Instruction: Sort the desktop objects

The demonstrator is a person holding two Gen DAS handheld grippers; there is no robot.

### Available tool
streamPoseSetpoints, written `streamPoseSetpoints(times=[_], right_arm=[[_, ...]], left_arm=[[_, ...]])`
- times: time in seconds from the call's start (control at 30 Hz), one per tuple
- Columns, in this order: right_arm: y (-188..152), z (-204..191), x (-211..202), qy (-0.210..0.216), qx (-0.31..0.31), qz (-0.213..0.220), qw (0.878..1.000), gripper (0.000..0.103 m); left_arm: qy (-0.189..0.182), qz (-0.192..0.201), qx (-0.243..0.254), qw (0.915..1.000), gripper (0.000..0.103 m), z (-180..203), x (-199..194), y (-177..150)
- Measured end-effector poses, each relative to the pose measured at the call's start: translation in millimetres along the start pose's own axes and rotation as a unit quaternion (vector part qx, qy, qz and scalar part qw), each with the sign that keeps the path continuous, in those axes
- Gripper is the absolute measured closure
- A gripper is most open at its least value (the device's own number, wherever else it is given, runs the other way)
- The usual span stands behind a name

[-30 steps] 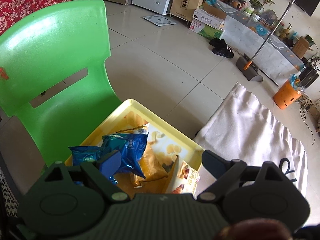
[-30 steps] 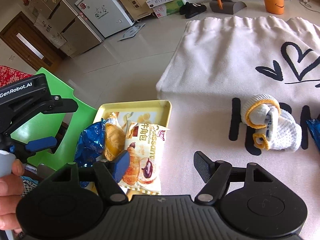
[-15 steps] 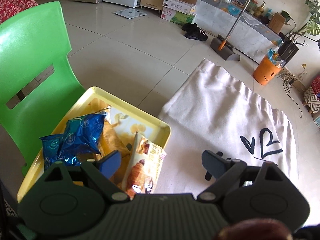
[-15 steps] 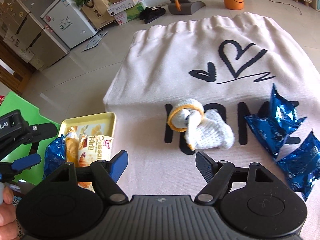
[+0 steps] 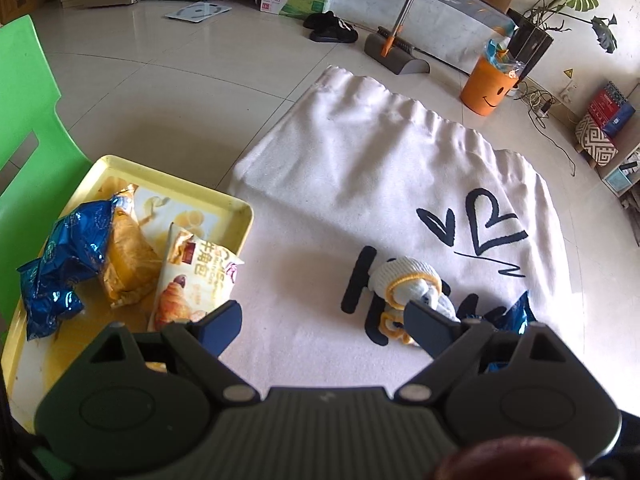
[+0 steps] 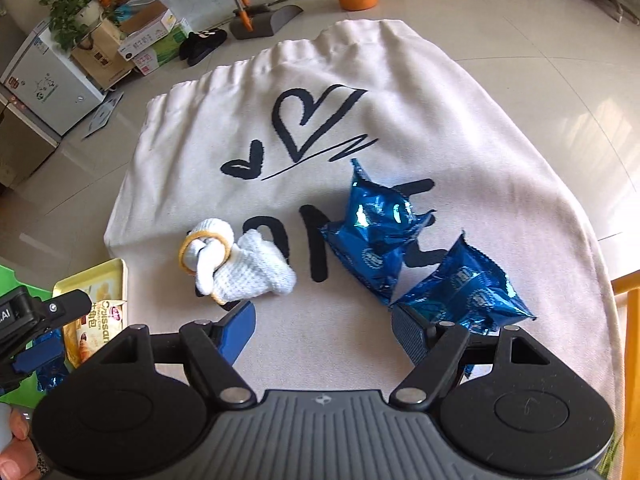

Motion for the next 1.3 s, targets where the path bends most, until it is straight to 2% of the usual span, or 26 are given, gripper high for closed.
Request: streamPoseSetpoints(times=[0.1, 0.2, 0.43, 0.67, 0.9, 1.17, 1.3], right_arm=[[3, 17, -8, -0.008, 0.016, 0.005, 1.000, 0.027], [8, 31, -12, -0.015, 0.030, 0.007, 0.999, 0.027], [14, 58, -10, -0.029, 0.056, 0.007, 0.998, 0.027], [15, 84, -4, -0.035, 0.077, -0.004, 0.996, 0.027], [16, 95, -8, -0.020, 0.089, -0.006, 0.996, 0.027], [18, 99, -1, -0.010, 0.096, -0.019, 0.995, 0.026], [18, 95, 1, -0.002, 0.093, -0.023, 0.995, 0.026]], left_arm=[[-0.002, -0.005, 0.006, 1.0000, 0.011, 10, 4, -4], [-0.005, -0.007, 0.008, 0.9999, 0.003, 19, 9, -6], [-0.017, -0.020, 0.020, 0.9995, 0.002, 47, 31, -9], [-0.018, -0.024, -0.014, 0.9995, 0.002, 58, 60, -2], [0.005, -0.011, -0.027, 0.9996, 0.002, 62, 88, 9], [0.011, -0.018, -0.027, 0.9994, 0.001, 67, 122, 15], [0.016, -0.034, -0.031, 0.9988, 0.001, 63, 142, 14]])
Point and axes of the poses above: each gripper's, at about its wrist camera, not at the fingertips, and x roughly the way its jaws point, z to its right, y to its top, the point moved 6 cm from there along x, roughly the way its jaws point, and after that the axes turned 1 degree about z, right-handed, at the moved point
